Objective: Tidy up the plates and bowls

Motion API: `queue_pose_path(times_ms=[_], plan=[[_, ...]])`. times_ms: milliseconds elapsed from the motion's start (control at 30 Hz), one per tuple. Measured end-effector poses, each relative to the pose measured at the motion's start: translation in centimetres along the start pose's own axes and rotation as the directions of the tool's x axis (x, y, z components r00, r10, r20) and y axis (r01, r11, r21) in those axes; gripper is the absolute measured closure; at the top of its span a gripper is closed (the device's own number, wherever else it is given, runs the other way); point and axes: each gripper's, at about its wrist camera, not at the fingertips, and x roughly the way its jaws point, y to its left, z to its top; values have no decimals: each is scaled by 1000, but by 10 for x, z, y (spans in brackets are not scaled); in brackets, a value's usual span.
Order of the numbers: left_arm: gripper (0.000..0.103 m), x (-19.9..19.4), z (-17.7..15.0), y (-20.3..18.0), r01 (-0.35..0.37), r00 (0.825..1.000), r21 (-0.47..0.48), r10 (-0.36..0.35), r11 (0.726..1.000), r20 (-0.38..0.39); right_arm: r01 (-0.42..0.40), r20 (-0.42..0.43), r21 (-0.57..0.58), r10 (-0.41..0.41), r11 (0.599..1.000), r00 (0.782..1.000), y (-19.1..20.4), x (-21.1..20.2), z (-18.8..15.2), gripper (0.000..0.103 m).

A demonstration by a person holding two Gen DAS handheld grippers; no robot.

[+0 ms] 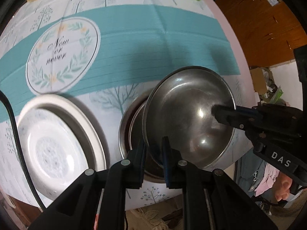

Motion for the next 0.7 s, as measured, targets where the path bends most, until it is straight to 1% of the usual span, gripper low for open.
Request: queue_pose_path(times_ms=[167,267,333,400,533,600,633,667,700], plan=[[91,6,-11,-1,-24,1000,0,24,1000,-14,20,-24,-23,-20,1000,1000,6,9,-8,92],[90,7,-15,-5,-25,999,2,25,1000,-20,31,-38,-37,-32,999,999,9,14,-11,92],[87,8,-18,-6,-25,999,6,25,1000,-26,43,-43,-47,-45,998,998,11,17,-12,92],[80,8,-17,-5,-25,999,13,26,1000,-29,52,-49,-51,-55,997,997,11,19,-12,92],[73,4,-20,-5,-32,999,29,33,999,-9,79,-45,-71,-82,994,996,14,19,-14,91],[69,1,-21,-6,-39,999,37,39,999,1,88,-34,-76,-90,993,995,14,16,-14,86],[66,-1,-20,-8,-44,999,40,44,998,6,90,-29,-75,-92,993,995,13,14,-15,78],[58,-5,-21,-8,-48,999,42,47,998,14,90,-21,-72,-91,993,996,12,12,-15,69],[52,-6,-19,-6,-49,999,43,48,998,22,88,-13,-69,-89,994,996,11,10,-16,66]])
